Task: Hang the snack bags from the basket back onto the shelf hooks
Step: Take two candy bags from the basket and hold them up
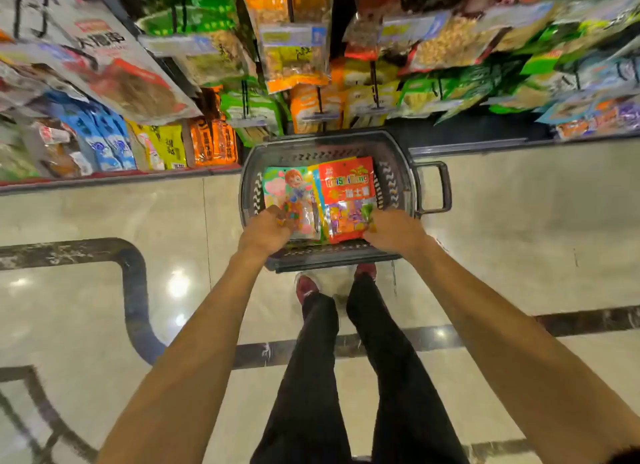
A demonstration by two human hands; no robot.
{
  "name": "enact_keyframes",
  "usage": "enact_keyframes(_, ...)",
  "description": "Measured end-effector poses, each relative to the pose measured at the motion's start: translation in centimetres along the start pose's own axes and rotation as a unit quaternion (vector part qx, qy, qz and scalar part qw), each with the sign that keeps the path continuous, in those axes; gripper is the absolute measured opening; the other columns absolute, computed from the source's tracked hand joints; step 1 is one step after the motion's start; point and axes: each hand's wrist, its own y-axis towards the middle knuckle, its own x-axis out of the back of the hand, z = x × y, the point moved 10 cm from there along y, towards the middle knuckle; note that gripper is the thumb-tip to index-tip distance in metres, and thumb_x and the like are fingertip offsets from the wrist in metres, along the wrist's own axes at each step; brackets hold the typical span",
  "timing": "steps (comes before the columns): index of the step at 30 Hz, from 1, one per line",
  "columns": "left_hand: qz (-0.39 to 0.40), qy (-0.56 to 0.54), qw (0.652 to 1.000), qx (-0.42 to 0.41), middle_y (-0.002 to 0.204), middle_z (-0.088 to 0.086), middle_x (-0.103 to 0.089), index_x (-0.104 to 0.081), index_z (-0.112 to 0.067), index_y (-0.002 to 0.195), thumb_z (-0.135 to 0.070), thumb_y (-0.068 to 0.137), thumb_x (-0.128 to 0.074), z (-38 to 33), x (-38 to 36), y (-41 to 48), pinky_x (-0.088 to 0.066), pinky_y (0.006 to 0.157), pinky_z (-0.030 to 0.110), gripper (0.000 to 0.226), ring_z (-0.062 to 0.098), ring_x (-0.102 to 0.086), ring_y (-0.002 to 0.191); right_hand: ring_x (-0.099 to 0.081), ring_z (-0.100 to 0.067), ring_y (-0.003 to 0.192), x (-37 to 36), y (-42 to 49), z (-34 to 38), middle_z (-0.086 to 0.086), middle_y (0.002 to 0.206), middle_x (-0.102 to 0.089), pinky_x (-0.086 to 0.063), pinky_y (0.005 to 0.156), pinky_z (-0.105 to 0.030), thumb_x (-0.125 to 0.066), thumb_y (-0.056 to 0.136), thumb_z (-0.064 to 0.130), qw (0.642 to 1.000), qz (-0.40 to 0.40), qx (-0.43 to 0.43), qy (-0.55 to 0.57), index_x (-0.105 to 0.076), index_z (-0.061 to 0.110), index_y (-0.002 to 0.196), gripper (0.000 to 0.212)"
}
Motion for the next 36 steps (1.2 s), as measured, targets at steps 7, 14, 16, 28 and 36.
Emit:
enact_keyframes(7, -0.019, -0.043, 0.998, 0.045, 0.118, 0.012, -0.063, -0.053, -0.008, 0.123, -0.021, 0.091, -0.061, 6.8, -7.2, 11.4, -0.048, 0.093, 0.038, 0.035, 0.029, -0.060, 0.110, -0.060, -0.032, 0.103, -8.4, 11.0, -3.0, -0.009, 0.104, -0.056, -0.053, 0.088, -0.047, -0.054, 0.089, 0.037, 0.998, 0.029, -0.027, 0.044, -0.049, 0.017, 0.120, 0.037)
enact_keyframes(14, -0.053, -0.076, 0.992, 0.084, 0.131, 0.022, -0.056, -0.039, 0.000, 0.138, -0.025, 0.087, -0.065, 11.5, -11.8, 20.1, -0.043, 0.095, 0.038, 0.062, 0.037, -0.054, 0.122, -0.044, -0.039, 0.130, -14.6, 20.4, -7.2, -0.016, 0.146, -0.039, -0.043, 0.103, -0.051, -0.057, 0.090, 0.038, 0.992, 0.007, -0.075, 0.097, -0.035, 0.015, 0.144, 0.063)
enact_keyframes(16, -0.063, -0.102, 0.990, 0.078, 0.131, 0.022, -0.056, -0.040, 0.000, 0.136, -0.041, 0.074, -0.063, 13.5, -13.2, 23.2, -0.044, 0.102, 0.039, 0.078, 0.039, -0.053, 0.123, -0.039, -0.040, 0.133, -15.3, 22.5, -8.3, -0.018, 0.148, -0.035, -0.042, 0.104, -0.050, -0.055, 0.094, 0.035, 0.988, -0.014, -0.098, 0.118, -0.027, 0.010, 0.149, 0.066)
enact_keyframes(28, -0.167, -0.182, 0.958, 0.148, 0.128, 0.015, -0.056, -0.041, -0.003, 0.131, -0.017, 0.078, -0.077, 16.9, -14.3, 26.7, -0.050, 0.095, 0.040, 0.065, 0.029, -0.054, 0.120, -0.042, -0.040, 0.131, -16.6, 28.1, -12.7, -0.020, 0.143, -0.039, -0.041, 0.107, -0.052, -0.072, 0.084, 0.036, 0.934, -0.088, -0.199, 0.284, -0.024, 0.004, 0.147, 0.085)
enact_keyframes(36, -0.043, -0.383, 0.905, 0.181, 0.105, 0.005, -0.072, -0.065, -0.004, 0.116, -0.010, 0.080, -0.079, 16.7, -20.2, 27.0, -0.057, 0.074, 0.028, 0.038, 0.016, -0.069, 0.089, -0.059, -0.021, 0.118, -17.6, 29.1, -13.0, -0.006, 0.125, -0.065, -0.047, 0.101, -0.032, -0.081, 0.079, 0.029, 0.894, -0.078, -0.177, 0.405, -0.057, 0.009, 0.128, 0.058)
